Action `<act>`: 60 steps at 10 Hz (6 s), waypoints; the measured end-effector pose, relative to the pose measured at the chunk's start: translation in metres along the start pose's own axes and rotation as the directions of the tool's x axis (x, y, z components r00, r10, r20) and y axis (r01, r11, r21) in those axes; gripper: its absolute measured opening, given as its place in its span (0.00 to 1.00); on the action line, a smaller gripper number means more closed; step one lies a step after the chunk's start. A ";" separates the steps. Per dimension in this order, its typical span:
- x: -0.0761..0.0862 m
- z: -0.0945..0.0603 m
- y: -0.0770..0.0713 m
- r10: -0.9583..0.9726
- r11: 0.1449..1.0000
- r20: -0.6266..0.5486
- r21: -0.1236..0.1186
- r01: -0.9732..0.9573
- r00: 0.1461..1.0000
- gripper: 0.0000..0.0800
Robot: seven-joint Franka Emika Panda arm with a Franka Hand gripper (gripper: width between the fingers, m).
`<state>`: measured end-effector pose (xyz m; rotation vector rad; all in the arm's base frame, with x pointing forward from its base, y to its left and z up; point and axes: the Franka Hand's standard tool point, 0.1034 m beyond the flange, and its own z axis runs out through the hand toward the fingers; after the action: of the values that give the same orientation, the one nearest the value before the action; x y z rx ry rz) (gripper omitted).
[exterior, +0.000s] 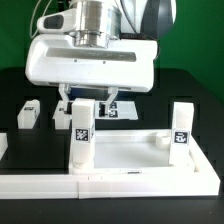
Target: Assemble desk
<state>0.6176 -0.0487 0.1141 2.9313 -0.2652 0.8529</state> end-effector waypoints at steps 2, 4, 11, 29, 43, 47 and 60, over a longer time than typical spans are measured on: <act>0.000 0.000 0.000 0.000 1.000 0.000 0.000 0.000 1.000 0.76; 0.000 0.000 0.000 0.000 1.000 0.000 0.000 0.000 1.000 0.80; 0.018 -0.004 0.003 0.024 0.998 0.232 0.055 -0.038 0.972 0.81; 0.008 0.014 0.007 0.972 0.206 0.190 -0.405 -0.891 0.139 0.48; 0.001 0.011 -0.003 -0.011 0.992 0.540 0.111 -0.058 0.841 0.50; 0.000 0.012 -0.002 0.309 0.943 0.548 -0.069 -0.327 0.777 0.36; 0.005 0.015 -0.004 0.594 0.784 0.503 -0.186 -0.593 0.628 0.81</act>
Offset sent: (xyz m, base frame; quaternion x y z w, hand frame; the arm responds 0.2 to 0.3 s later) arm 0.0000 0.0000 0.0000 0.0000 0.0000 0.0000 1.0000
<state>0.6303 -0.0477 0.1036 3.0184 -1.3365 -0.0112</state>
